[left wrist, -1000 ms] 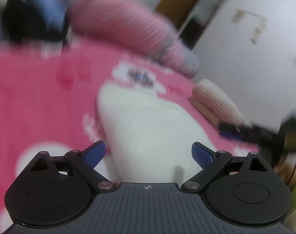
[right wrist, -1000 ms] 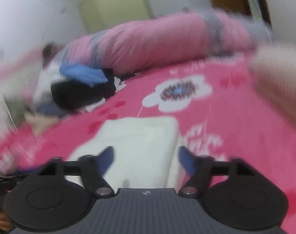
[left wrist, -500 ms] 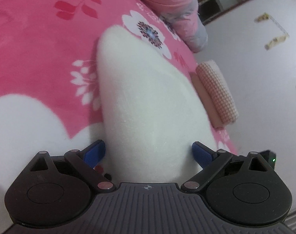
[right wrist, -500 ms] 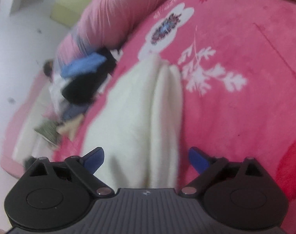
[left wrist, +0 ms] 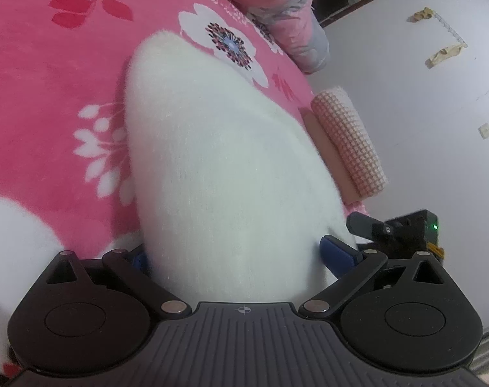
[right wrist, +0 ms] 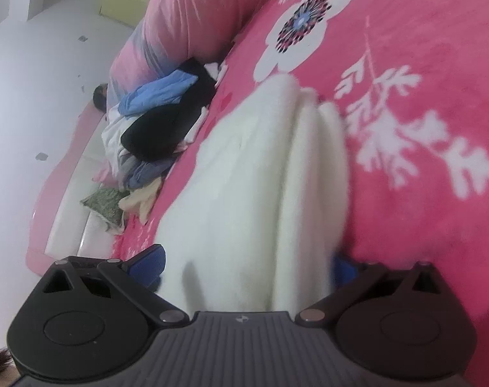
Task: Fold clothes
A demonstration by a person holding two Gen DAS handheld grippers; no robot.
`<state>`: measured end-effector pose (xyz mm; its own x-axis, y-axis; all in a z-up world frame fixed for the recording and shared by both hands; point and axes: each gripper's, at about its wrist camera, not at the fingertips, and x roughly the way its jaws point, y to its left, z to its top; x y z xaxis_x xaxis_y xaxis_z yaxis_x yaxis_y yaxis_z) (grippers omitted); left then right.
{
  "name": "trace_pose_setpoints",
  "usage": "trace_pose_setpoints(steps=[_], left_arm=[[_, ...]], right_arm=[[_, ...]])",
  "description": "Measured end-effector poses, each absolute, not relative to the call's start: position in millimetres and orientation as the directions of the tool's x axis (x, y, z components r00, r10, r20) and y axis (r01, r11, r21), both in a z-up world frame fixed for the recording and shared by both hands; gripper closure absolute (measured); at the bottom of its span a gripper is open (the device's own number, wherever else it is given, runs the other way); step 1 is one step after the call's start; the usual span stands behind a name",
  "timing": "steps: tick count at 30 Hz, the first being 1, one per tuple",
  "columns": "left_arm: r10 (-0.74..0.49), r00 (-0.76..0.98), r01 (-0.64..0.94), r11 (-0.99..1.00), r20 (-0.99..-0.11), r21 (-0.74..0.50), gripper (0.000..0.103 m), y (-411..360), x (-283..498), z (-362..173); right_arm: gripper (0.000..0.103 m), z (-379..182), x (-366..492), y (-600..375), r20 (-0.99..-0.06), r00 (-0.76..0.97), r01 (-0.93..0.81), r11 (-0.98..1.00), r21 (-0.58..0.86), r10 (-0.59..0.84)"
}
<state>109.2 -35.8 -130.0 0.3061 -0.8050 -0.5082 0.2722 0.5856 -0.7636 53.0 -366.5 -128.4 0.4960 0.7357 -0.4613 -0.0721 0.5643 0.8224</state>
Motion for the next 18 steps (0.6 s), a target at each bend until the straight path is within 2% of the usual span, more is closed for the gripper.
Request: trace_pose_setpoints(steps=[12,18], left_arm=[[-0.842,0.264,0.291,0.535,-0.471,-0.793,0.003,-33,122,-137],[-0.840,0.266,0.313,0.540,-0.473,-0.781,0.004,-33,119,-137]], right_arm=[[0.000,-137,100,-367,-0.425,0.448,-0.062,0.502,0.863,0.786],[0.004,-134,79,-365,-0.428,0.451,-0.127,0.531,0.838,0.784]])
